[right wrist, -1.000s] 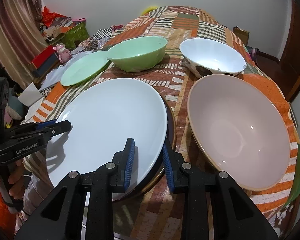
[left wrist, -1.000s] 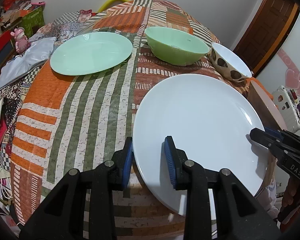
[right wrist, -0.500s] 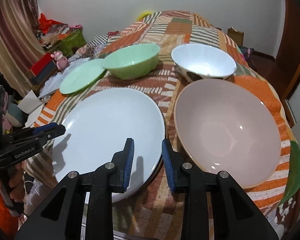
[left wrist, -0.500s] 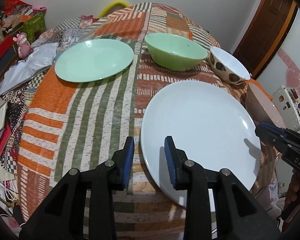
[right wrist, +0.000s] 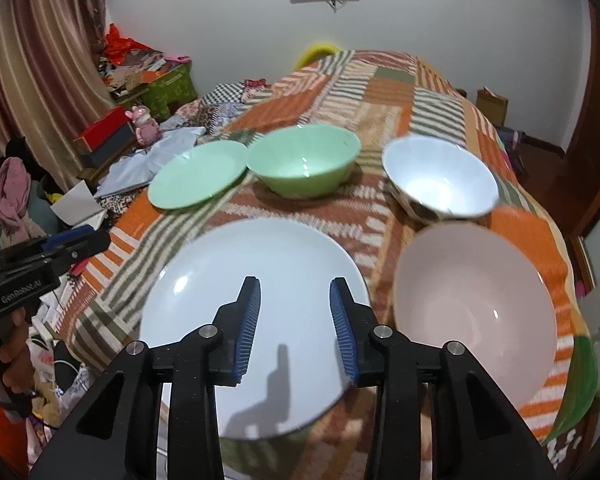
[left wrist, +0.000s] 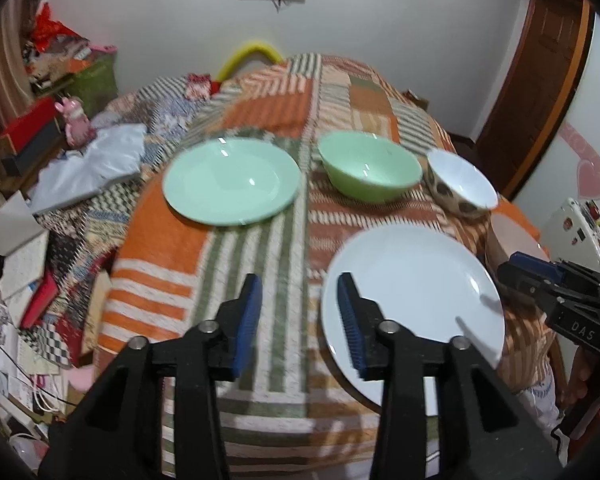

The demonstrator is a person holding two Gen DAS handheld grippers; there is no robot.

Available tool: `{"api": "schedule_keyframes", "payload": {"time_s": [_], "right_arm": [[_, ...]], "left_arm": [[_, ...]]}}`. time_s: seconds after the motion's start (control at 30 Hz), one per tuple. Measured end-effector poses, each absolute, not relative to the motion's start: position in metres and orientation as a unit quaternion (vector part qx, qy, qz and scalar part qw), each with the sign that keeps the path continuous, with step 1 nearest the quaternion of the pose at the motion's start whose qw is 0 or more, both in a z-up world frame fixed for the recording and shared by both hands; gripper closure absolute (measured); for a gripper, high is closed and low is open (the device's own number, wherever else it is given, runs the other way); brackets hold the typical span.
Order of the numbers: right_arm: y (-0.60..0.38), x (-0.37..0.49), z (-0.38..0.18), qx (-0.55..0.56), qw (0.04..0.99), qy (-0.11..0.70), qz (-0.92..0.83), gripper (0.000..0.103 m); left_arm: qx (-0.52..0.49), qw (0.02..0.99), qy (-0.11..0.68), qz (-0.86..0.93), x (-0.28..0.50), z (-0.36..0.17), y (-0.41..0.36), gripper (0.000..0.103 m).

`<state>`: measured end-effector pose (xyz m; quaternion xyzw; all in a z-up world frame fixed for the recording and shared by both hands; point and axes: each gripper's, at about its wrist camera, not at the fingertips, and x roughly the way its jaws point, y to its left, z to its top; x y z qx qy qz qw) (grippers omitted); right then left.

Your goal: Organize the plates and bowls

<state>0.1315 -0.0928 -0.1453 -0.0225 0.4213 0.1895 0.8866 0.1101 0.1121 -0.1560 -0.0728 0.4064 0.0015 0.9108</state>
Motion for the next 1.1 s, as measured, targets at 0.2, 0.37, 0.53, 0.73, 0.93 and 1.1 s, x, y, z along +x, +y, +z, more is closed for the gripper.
{"api": "schedule_keyframes", "payload": {"time_s": [0.2, 0.37, 0.53, 0.73, 0.93, 1.1], "right_arm": [[-0.067, 0.149, -0.138, -0.033, 0.887, 0.410, 0.209, 0.058], [-0.039, 0.168, -0.140, -0.038, 0.881, 0.414, 0.227, 0.052], [-0.013, 0.189, -0.153, -0.041, 0.867, 0.433, 0.242, 0.050], [0.021, 0.221, -0.179, -0.050, 0.844, 0.470, 0.251, 0.050], [0.043, 0.250, -0.197, -0.054, 0.833, 0.493, 0.245, 0.050], [0.056, 0.267, -0.211, -0.047, 0.821, 0.515, 0.240, 0.054]], "left_arm": [[-0.061, 0.922, 0.380, 0.036, 0.120, -0.132, 0.137, 0.036], [-0.051, 0.925, 0.371, 0.057, 0.140, -0.125, 0.164, 0.019], [-0.054, 0.918, 0.387, 0.071, 0.166, -0.138, 0.193, 0.017], [-0.061, 0.898, 0.430, 0.073, 0.206, -0.179, 0.223, 0.017], [-0.069, 0.885, 0.455, 0.065, 0.239, -0.215, 0.245, 0.029], [-0.082, 0.876, 0.473, 0.053, 0.260, -0.237, 0.258, 0.047]]}}
